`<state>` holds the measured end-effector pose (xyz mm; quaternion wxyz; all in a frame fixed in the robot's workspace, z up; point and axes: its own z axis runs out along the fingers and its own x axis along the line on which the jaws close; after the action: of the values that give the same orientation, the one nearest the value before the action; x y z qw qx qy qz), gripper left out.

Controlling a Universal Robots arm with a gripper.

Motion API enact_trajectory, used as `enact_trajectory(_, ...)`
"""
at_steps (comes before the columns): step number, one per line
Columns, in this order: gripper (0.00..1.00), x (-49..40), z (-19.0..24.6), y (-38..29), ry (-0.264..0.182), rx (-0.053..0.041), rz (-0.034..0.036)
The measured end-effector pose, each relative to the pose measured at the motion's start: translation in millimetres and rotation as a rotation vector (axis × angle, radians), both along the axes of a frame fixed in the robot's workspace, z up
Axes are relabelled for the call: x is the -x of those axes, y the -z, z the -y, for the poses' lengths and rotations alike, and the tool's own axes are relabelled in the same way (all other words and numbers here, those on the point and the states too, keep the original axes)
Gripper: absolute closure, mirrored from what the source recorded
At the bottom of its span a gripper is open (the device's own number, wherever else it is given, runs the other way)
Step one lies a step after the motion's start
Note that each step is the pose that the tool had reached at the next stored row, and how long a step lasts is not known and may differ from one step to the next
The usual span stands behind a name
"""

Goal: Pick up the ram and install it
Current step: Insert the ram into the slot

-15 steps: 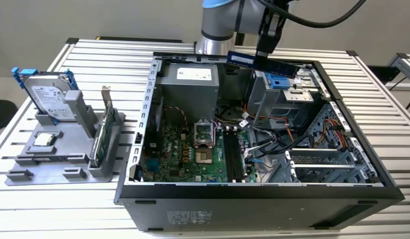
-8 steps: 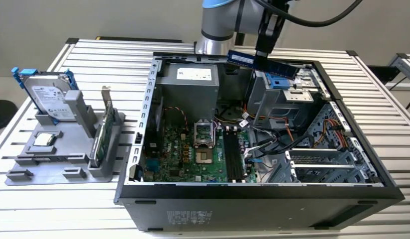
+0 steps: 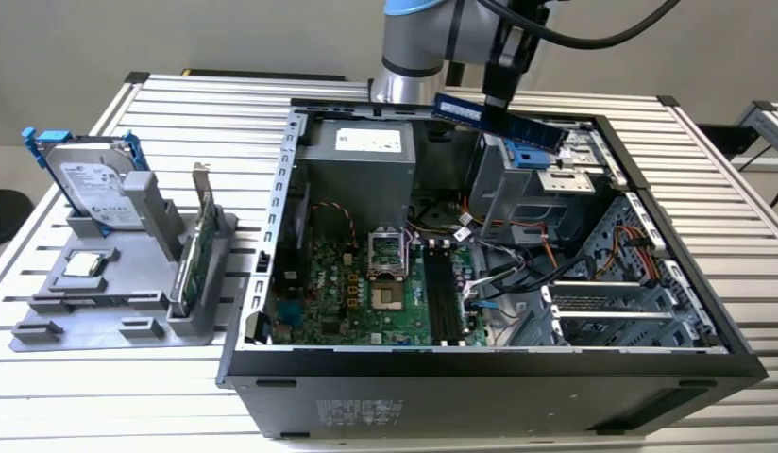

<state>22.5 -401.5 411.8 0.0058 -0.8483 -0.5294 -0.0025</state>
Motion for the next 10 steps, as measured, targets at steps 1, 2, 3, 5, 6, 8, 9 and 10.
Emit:
enact_trajectory(1, 1.0, 0.0, 0.0, 0.0, 0.008, 0.0001, 0.0)
enact_trajectory(2, 1.0, 0.0, 0.0, 0.0, 0.015, 0.0001, 0.0)
enact_trajectory(3, 1.0, 0.0, 0.0, 0.0, 0.024, 0.0001, 0.0)
enact_trajectory(5, 1.0, 0.0, 0.0, 0.0, 0.04, 0.0, 0.0)
enact_trajectory(6, 1.0, 0.0, 0.0, 0.0, 0.047, 0.0, 0.0)
enact_trajectory(8, 1.0, 0.0, 0.0, 0.0, 0.064, 0.0, 0.0)
enact_trajectory(9, 1.0, 0.0, 0.0, 0.0, 0.072, 0.0, 0.0)
enact_trajectory(10, 1.0, 0.0, 0.0, 0.0, 0.079, 0.0, 0.0)
